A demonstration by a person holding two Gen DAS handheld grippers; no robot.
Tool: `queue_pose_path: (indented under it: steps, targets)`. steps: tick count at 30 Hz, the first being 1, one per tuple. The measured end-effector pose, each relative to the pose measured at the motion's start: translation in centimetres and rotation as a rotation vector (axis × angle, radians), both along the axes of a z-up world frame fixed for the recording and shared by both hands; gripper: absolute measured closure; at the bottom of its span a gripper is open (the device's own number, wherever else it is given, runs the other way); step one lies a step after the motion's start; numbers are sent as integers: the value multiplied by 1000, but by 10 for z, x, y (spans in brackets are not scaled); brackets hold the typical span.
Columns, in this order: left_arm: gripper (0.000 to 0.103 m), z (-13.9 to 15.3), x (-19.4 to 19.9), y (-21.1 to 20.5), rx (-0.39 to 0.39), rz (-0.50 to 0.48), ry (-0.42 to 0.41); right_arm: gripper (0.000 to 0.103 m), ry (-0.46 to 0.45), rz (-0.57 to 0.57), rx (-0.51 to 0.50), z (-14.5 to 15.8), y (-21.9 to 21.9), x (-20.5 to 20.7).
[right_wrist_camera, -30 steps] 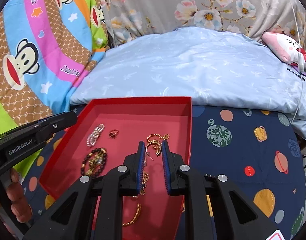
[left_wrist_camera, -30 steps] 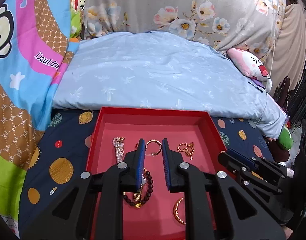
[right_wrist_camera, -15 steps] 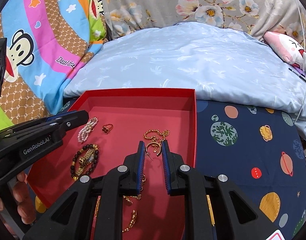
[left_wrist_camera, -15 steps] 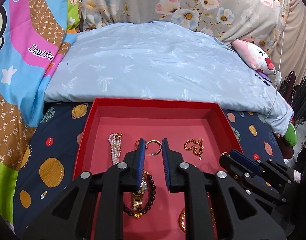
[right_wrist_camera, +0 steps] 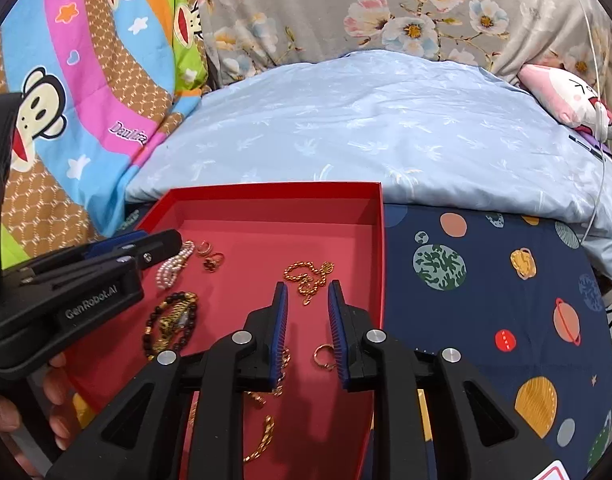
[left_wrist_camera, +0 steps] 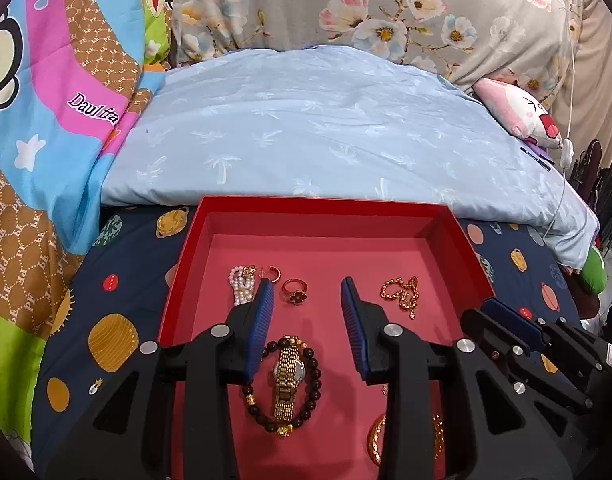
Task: Organize jewelry
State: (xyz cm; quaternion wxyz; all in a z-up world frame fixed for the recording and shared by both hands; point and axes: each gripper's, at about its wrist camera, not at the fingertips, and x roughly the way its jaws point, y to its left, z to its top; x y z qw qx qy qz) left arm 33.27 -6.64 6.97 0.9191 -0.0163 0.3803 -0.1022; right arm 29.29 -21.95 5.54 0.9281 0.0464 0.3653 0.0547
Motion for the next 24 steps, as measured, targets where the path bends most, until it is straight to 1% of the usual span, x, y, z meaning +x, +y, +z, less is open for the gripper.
queue_pose_path:
  steps: [2,8,10,12,13,18,21,24]
  targets:
    - [69,2,-6,0,-2,-2,-5,77,-10,2,5,4,2,-6]
    - [67,13,-27,-6,18,-9,-30,77,-25,16,1,11,14,-24]
    - [64,16,-35,-5,24,-6,-37,76,-25,17,2,13,16,-30]
    - [59,20,-42,-4,23,-2,-43,73,-26,13,6,15,16,-37]
    - [57,21,-45,-4,25,0,-47,70,-27,11,8,16,15,-40]
    - [55,29,-63,-3,55,13,-71,65,-52,3,1,28,18,-57]
    - [47,33,-73,-1,51,22,-80,61,-67,-6,-11,32,21,-68]
    - [46,35,-85,-1,62,27,-96,52,-86,-23,-37,35,25,-80]
